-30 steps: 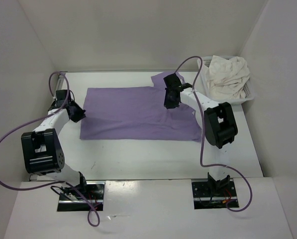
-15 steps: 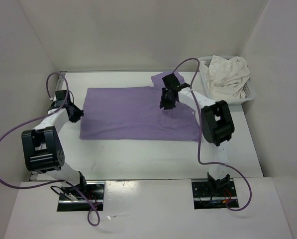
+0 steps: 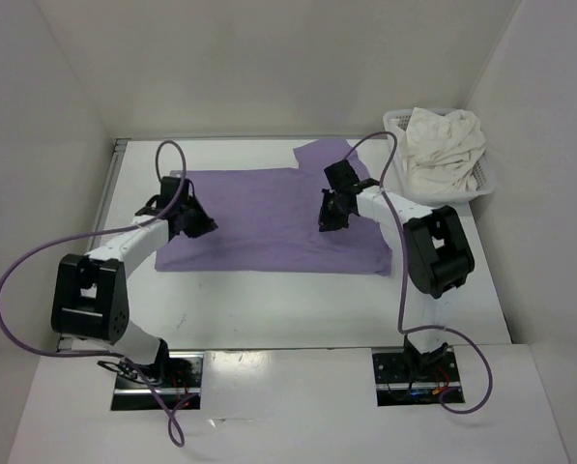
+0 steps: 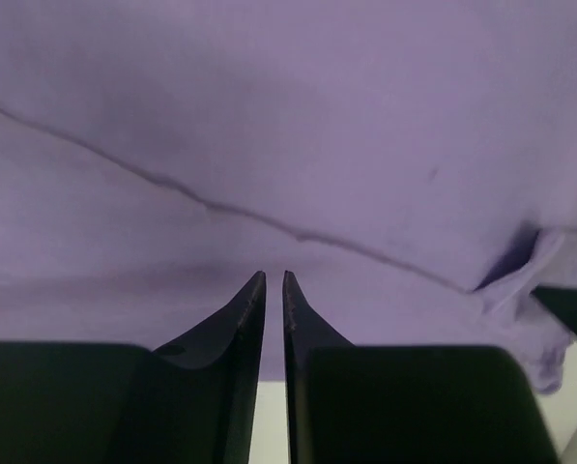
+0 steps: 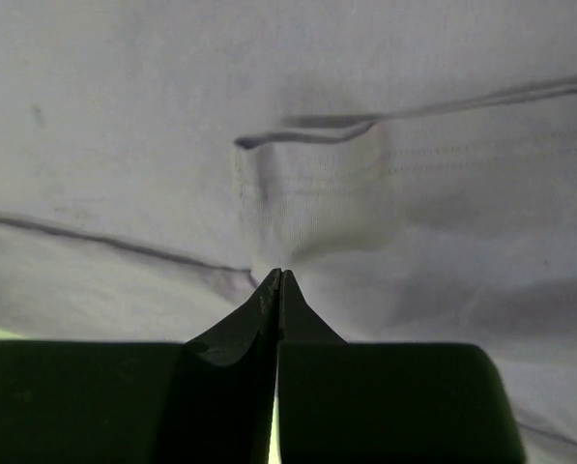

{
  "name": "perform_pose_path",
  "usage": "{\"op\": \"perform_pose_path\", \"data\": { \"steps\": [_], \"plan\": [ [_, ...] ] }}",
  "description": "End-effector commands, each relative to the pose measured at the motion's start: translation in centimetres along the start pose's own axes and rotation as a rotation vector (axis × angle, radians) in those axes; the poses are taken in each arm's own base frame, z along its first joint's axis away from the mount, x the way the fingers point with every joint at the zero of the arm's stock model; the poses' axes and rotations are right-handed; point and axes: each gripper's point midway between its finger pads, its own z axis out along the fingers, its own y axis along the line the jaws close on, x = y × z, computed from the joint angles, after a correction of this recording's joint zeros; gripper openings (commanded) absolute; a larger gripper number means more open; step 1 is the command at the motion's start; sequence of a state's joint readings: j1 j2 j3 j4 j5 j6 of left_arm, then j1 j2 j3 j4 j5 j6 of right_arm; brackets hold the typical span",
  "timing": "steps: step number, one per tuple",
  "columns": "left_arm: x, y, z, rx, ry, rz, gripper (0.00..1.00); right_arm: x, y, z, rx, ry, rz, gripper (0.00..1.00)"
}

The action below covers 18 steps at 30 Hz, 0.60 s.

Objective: Fold and stack the t-shirts
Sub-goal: Fold the flattened tshirt in 1/3 of the way

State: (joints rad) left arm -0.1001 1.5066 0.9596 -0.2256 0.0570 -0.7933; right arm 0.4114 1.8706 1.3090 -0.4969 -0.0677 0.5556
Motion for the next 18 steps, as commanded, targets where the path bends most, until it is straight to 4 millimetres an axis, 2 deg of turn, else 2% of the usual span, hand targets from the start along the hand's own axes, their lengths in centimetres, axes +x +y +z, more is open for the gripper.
{"op": "perform_pose_path", "data": {
  "steps": [1, 2, 3, 5, 6, 7, 8, 9, 10, 11, 12, 14, 15, 16, 17, 18],
  "plan": [
    [2.4, 0.0, 1.3, 0.024, 0.082, -0.042, 0.18, -3.4, 1.5, 1.0, -0.037, -0.086, -0.020, 0.00],
    [2.7, 0.3, 1.9, 0.015, 0.092, -0.044, 0.18, -4.5, 2.2, 1.1, -0.049, -0.104, -0.022, 0.00],
    [2.7, 0.3, 1.9, 0.015, 0.092, -0.035, 0.18, -4.3, 1.9, 2.5, -0.035, -0.082, -0.020, 0.00],
    [2.9, 0.6, 2.5, 0.003, 0.106, -0.037, 0.18, -5.2, 2.9, 3.4, -0.058, -0.081, -0.022, 0.00],
    [3.1, 1.3, 2.6, -0.010, 0.110, -0.046, 0.18, -4.3, 2.8, 4.6, -0.063, -0.036, -0.011, 0.00],
    [2.9, 2.7, 2.6, -0.040, 0.113, -0.074, 0.18, -4.3, 3.1, 4.9, -0.076, -0.027, -0.012, 0.00],
    [3.7, 3.0, 2.6, -0.040, 0.137, -0.087, 0.18, -3.8, 3.8, 4.8, -0.092, -0.015, -0.010, 0.00],
    [3.3, 4.9, 2.6, -0.066, 0.137, -0.136, 0.18, -4.0, 3.9, 4.8, -0.098, -0.024, -0.011, 0.00],
    [3.7, 6.3, 2.6, -0.079, 0.147, -0.163, 0.18, -3.8, 4.3, 4.8, -0.116, -0.011, -0.003, 0.00],
    [2.3, 7.6, 2.3, -0.092, 0.114, -0.190, 0.18, -3.9, 4.6, 4.4, -0.131, -0.012, -0.005, 0.00],
    [2.8, 8.9, 2.1, -0.122, 0.135, -0.189, 0.18, -4.5, 5.1, 3.7, -0.140, -0.026, -0.007, 0.00],
    [1.7, 9.4, 1.1, -0.117, 0.111, -0.195, 0.18, -5.4, 6.4, 2.0, -0.185, -0.045, -0.013, 0.00],
    [0.6, 9.0, 0.6, -0.105, 0.086, -0.183, 0.21, -6.2, 7.0, 0.0, -0.205, -0.075, -0.018, 0.05],
    [-0.9, 8.1, -0.4, -0.081, 0.030, -0.169, 0.21, -6.4, 7.3, -1.1, -0.217, -0.091, -0.012, 0.10],
    [-2.1, 7.2, -1.2, -0.060, 0.001, -0.161, 0.21, -6.6, 7.6, -2.1, -0.228, -0.107, -0.014, 0.25],
    [-2.7, 5.4, -2.0, -0.021, -0.025, -0.130, 0.21, -6.8, 7.8, -3.8, -0.247, -0.136, -0.019, 0.31]
  ]
}}
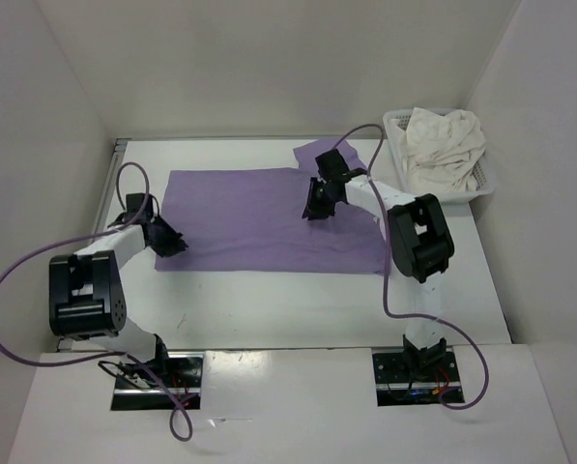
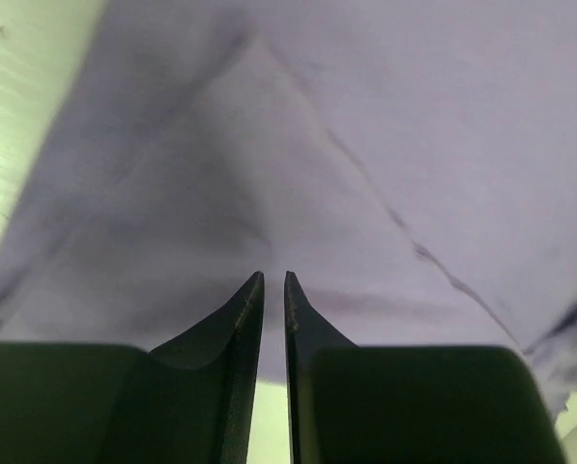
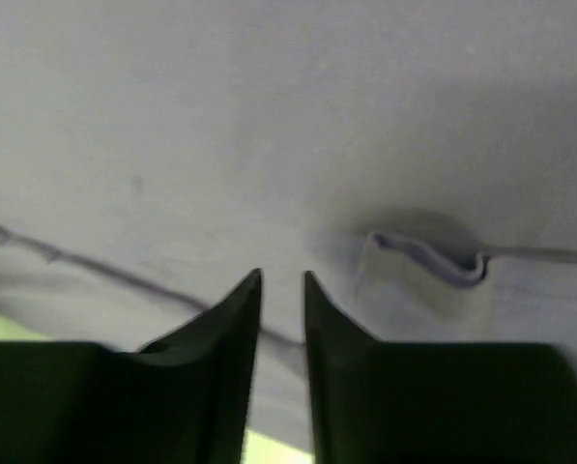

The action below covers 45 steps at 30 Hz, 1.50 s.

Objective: Fold and stack the t-shirts
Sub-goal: Fold the flattened tshirt in 1/3 of the way

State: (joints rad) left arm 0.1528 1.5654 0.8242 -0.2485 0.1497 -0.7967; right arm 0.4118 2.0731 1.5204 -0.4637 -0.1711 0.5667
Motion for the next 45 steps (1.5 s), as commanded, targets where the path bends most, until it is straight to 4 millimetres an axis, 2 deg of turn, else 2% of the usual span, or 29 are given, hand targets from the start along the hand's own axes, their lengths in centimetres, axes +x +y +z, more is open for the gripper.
{"op": "perform_pose_path", "data": {
  "steps": [1, 2, 3, 4, 5, 6, 7, 8, 9, 10, 11, 14, 17, 18, 19, 23, 24, 30, 34, 35, 37, 38, 39, 40, 43, 44, 45],
  "plan": [
    [-2.2, -6.0, -4.5, 0.159, -0.111, 0.128, 0.21, -3.5, 4.8, -7.7, -0.141, -0.160, -0.035, 0.34],
    [-2.2, -6.9, -5.0, 0.175, -0.126, 0.147, 0.21, -2.8, 4.9, -8.1, -0.157, -0.142, -0.025, 0.34],
    [-1.3, -7.2, -4.9, 0.176, -0.106, 0.165, 0.21, -2.2, 4.9, -8.3, -0.174, -0.137, -0.017, 0.30],
    [0.2, -8.7, -5.1, 0.209, -0.079, 0.209, 0.19, -0.4, 3.8, -7.7, -0.161, -0.096, 0.000, 0.24],
    [1.5, -8.7, -4.4, 0.201, -0.046, 0.214, 0.16, 0.1, 3.5, -7.9, -0.163, -0.099, -0.001, 0.17],
    [2.6, -9.1, -4.0, 0.212, -0.017, 0.226, 0.15, 1.3, 3.4, -7.6, -0.166, -0.074, 0.006, 0.06],
    [4.6, -9.7, -3.7, 0.228, 0.025, 0.252, 0.13, 3.2, 2.3, -6.8, -0.148, -0.040, 0.007, 0.02],
    [6.1, -9.0, -2.8, 0.209, 0.062, 0.240, 0.12, 3.9, 1.6, -6.6, -0.127, -0.032, 0.012, 0.00],
    [7.9, -9.5, -2.4, 0.229, 0.091, 0.251, 0.09, 5.5, 0.6, -5.9, -0.098, 0.000, 0.013, 0.00],
    [8.2, -9.3, -2.0, 0.222, 0.109, 0.250, 0.07, 6.4, 0.4, -5.7, -0.091, 0.018, 0.009, 0.00],
    [9.6, -9.7, -1.9, 0.224, 0.137, 0.260, 0.05, 6.7, 0.1, -5.4, -0.089, 0.021, 0.009, 0.00],
    [11.5, -10.8, -1.2, 0.241, 0.149, 0.277, 0.02, 8.0, -0.6, -4.4, -0.075, 0.047, 0.007, 0.00],
    [11.8, -10.7, 0.2, 0.217, 0.163, 0.261, 0.02, 8.1, -1.3, -3.8, -0.045, 0.047, 0.020, 0.00],
    [12.4, -10.1, 1.0, 0.194, 0.191, 0.258, 0.02, 8.3, -1.7, -3.7, -0.031, 0.050, 0.021, 0.00],
    [12.5, -10.2, 1.2, 0.197, 0.204, 0.258, 0.02, 8.6, -1.9, -3.3, -0.023, 0.059, 0.033, 0.00],
    [14.0, -6.7, 2.2, 0.111, 0.282, 0.249, 0.01, 10.5, -4.3, -3.0, 0.052, 0.084, 0.051, 0.00],
    [14.3, -4.8, 2.3, 0.077, 0.295, 0.227, 0.01, 11.8, -5.6, -2.8, 0.090, 0.111, 0.066, 0.00],
    [16.3, -2.5, 2.2, 0.041, 0.410, 0.194, 0.01, 15.6, -8.3, -3.4, 0.163, 0.167, 0.097, 0.00],
    [18.3, -0.1, 1.2, 0.007, 0.480, 0.176, 0.01, 17.9, -8.7, -4.6, 0.175, 0.209, 0.102, 0.00],
    [18.8, 0.7, 0.4, -0.007, 0.493, 0.181, 0.01, 18.3, -8.6, -4.7, 0.174, 0.212, 0.104, 0.00],
    [18.9, 2.2, -0.5, -0.055, 0.480, 0.195, 0.00, 19.4, -9.0, -5.3, 0.202, 0.240, 0.094, 0.00],
    [18.6, 2.0, -1.2, -0.038, 0.456, 0.202, 0.00, 20.0, -8.6, -5.5, 0.189, 0.252, 0.095, 0.00],
    [19.3, 3.3, -1.9, -0.062, 0.474, 0.197, 0.00, 20.7, -8.1, -5.8, 0.178, 0.261, 0.093, 0.00],
    [19.5, 3.6, -2.2, -0.063, 0.474, 0.197, 0.00, 21.2, -7.9, -5.9, 0.175, 0.278, 0.086, 0.00],
    [19.6, 3.7, -3.3, -0.047, 0.460, 0.189, 0.00, 22.0, -7.7, -6.3, 0.170, 0.300, 0.091, 0.00],
    [18.7, 2.5, -3.6, -0.021, 0.430, 0.197, 0.00, 22.3, -7.9, -6.5, 0.180, 0.310, 0.093, 0.00],
    [18.3, 2.2, -3.8, -0.016, 0.421, 0.190, 0.00, 22.2, -7.6, -6.7, 0.166, 0.310, 0.093, 0.00]
  ]
}}
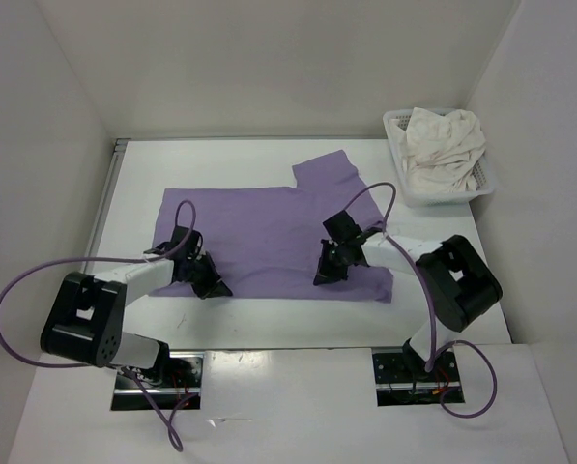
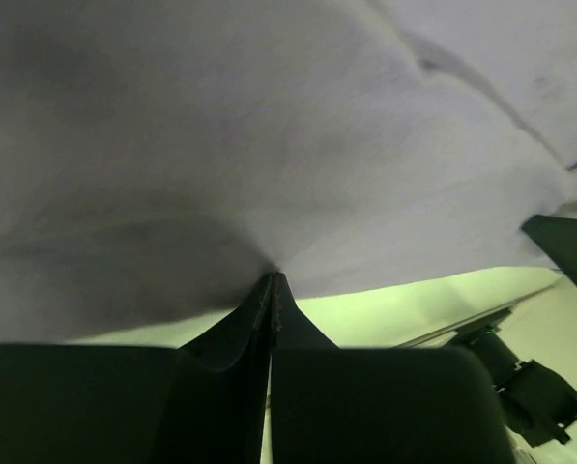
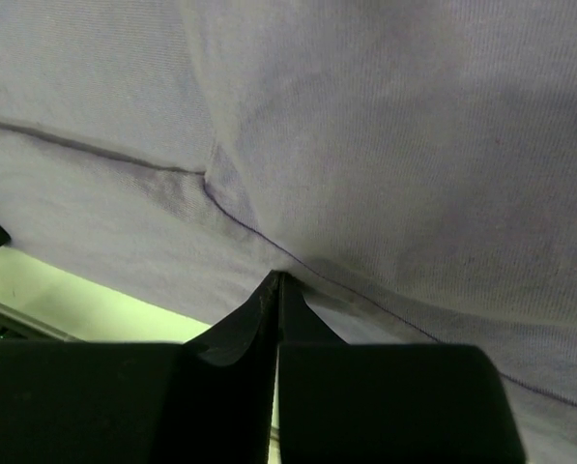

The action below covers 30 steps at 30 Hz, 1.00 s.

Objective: Fold and stack the t-shirts
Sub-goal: Fold the flattened tshirt in 1/3 of the way, then grap the side of the flattened tshirt furthest away from the robot with both arms

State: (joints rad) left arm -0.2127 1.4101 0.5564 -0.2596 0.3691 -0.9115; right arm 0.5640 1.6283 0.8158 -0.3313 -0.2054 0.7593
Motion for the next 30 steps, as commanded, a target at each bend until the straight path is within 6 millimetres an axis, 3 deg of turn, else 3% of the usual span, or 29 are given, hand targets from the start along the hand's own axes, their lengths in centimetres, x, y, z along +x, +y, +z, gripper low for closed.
{"op": "perform_pose_path", "data": {
  "steps": [1, 2, 3, 5, 6, 8, 9, 10, 11, 12, 13, 14, 17, 18, 20, 21, 22, 23, 24, 26, 27, 30],
  "plan": [
    [1.1, 2.4, -1.4, -0.130, 0.028, -0.009, 0.00, 3.8, -3.8, -0.4, 0.150, 0.118, 0.022, 0.02],
    [0.7, 1.6, -2.1, -0.111, 0.010, 0.012, 0.00, 3.1, -3.2, -0.8, 0.150, 0.108, 0.004, 0.03],
    [-0.6, -0.2, -3.3, -0.075, -0.028, 0.040, 0.01, 1.5, -1.7, -1.5, 0.123, 0.070, -0.026, 0.10],
    [-2.9, -2.4, -4.8, -0.033, -0.096, 0.067, 0.02, -0.4, -0.5, -2.6, 0.097, 0.034, -0.038, 0.20],
    [-5.9, -4.8, -6.7, 0.025, -0.184, 0.092, 0.02, -1.5, 0.3, -3.2, 0.063, 0.013, -0.052, 0.24],
    [-10.0, -5.8, -7.5, 0.032, -0.276, 0.077, 0.02, -5.0, 2.3, -4.6, -0.027, -0.051, -0.041, 0.28],
    [-13.1, -6.5, -8.5, 0.067, -0.354, 0.061, 0.02, -6.1, 2.9, -5.0, -0.059, -0.073, -0.034, 0.28],
    [-15.0, -6.5, -7.9, 0.063, -0.365, 0.043, 0.02, -7.5, 4.3, -5.8, -0.114, -0.103, -0.065, 0.23],
    [-18.6, -7.9, -9.5, 0.084, -0.467, 0.046, 0.03, -8.3, 4.7, -5.8, -0.129, -0.111, -0.076, 0.15],
    [-20.4, -8.1, -9.7, 0.074, -0.505, 0.039, 0.05, -8.8, 4.9, -5.3, -0.126, -0.108, -0.087, 0.12],
    [-22.1, -7.6, -8.7, 0.048, -0.513, 0.012, 0.07, -9.9, 6.1, -5.8, -0.152, -0.127, -0.118, 0.09],
    [-25.2, -8.5, -10.1, 0.044, -0.607, 0.011, 0.12, -10.4, 6.4, -5.6, -0.158, -0.134, -0.121, 0.08],
    [-29.4, -6.6, -8.8, -0.025, -0.647, -0.032, 0.23, -11.8, 7.3, -5.2, -0.164, -0.147, -0.156, 0.06],
    [-31.6, -5.8, -8.7, -0.045, -0.677, -0.055, 0.31, -12.0, 7.4, -5.1, -0.164, -0.150, -0.169, 0.06],
    [-33.8, -4.7, -8.9, -0.086, -0.722, -0.069, 0.35, -12.5, 7.7, -5.1, -0.170, -0.160, -0.181, 0.05],
    [-34.8, -3.2, -7.8, -0.131, -0.723, -0.093, 0.37, -12.7, 8.0, -5.3, -0.176, -0.168, -0.184, 0.05],
    [-36.4, -3.2, -8.5, -0.139, -0.752, -0.074, 0.38, -12.7, 8.1, -4.9, -0.185, -0.160, -0.185, 0.05],
    [-37.2, -3.2, -8.3, -0.152, -0.760, -0.058, 0.39, -13.0, 8.1, -5.0, -0.198, -0.163, -0.182, 0.05],
    [-38.0, -1.5, -6.8, -0.220, -0.755, -0.063, 0.41, -12.9, 8.3, -5.1, -0.207, -0.157, -0.183, 0.05],
    [-39.6, -1.5, -7.0, -0.258, -0.770, -0.032, 0.42, -12.5, 8.2, -4.6, -0.218, -0.138, -0.183, 0.05],
    [-39.9, -0.4, -6.1, -0.300, -0.760, -0.036, 0.44, -12.3, 8.0, -4.3, -0.216, -0.135, -0.182, 0.05],
    [-41.2, 0.5, -6.3, -0.344, -0.774, -0.027, 0.46, -12.1, 7.5, -4.1, -0.202, -0.133, -0.188, 0.05]
  ]
}}
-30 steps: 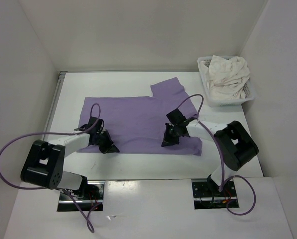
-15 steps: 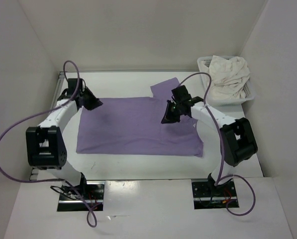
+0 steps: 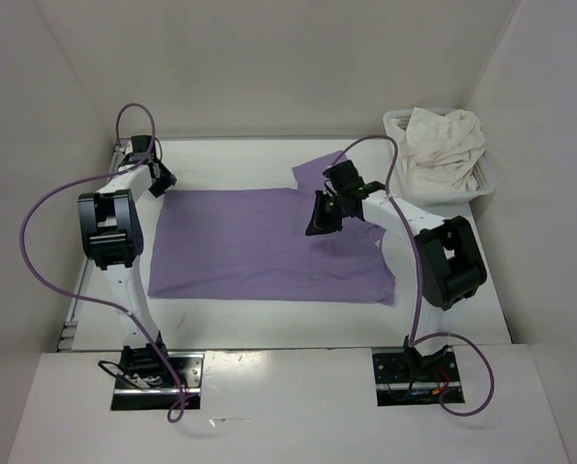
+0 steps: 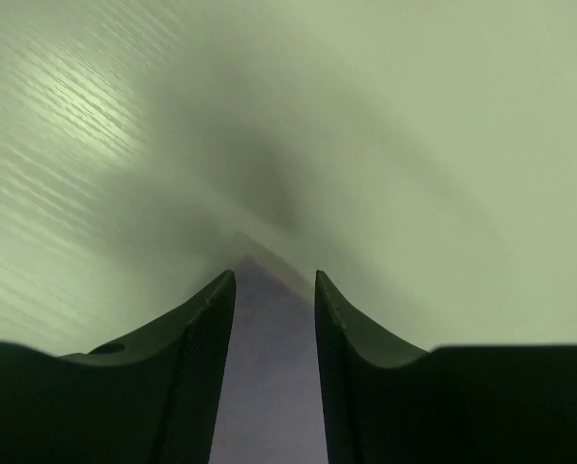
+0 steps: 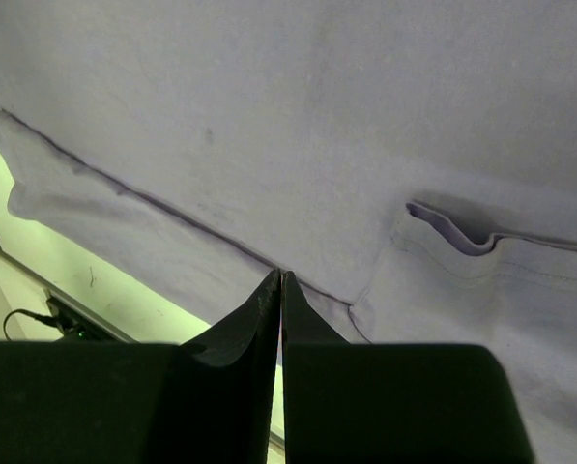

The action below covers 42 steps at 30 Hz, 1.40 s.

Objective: Fold and stack the t-shirts
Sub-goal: Grap the side of the flattened tshirt furthest away from the robot with both arms

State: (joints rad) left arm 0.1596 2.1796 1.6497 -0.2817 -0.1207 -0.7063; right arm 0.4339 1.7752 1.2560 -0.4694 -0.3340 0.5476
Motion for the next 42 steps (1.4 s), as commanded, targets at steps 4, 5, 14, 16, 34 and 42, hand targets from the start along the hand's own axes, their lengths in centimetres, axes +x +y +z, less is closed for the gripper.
{"op": "perform_pose_path", "data": {
  "steps": [4, 5, 14, 16, 34, 42],
  "plan": [
    [-2.4, 1.3, 0.8, -0.108, -0.060, 0.108, 0.46, -1.0, 0.3, 0.9, -0.025, -0.016, -0.039, 0.05],
    [-1.9, 1.7, 1.3, -0.116, -0.048, 0.121, 0.45, -1.3, 0.6, 0.7, -0.031, -0.025, -0.043, 0.05],
    [-1.2, 2.0, 1.6, -0.120, -0.020, 0.143, 0.43, -3.3, 1.2, 1.2, -0.030, -0.058, -0.071, 0.10],
    [-0.7, 2.2, 1.6, -0.117, -0.007, 0.153, 0.43, -3.5, 1.3, 1.3, -0.030, -0.060, -0.071, 0.12],
    [0.6, 2.0, 2.4, -0.079, 0.021, 0.149, 0.07, -12.2, 1.7, 4.7, 0.001, -0.186, -0.056, 0.37],
    [-1.0, 0.8, 0.0, -0.039, -0.025, 0.124, 0.00, -24.8, -6.3, 4.7, 0.211, -0.438, 0.038, 0.41]
  ]
}}
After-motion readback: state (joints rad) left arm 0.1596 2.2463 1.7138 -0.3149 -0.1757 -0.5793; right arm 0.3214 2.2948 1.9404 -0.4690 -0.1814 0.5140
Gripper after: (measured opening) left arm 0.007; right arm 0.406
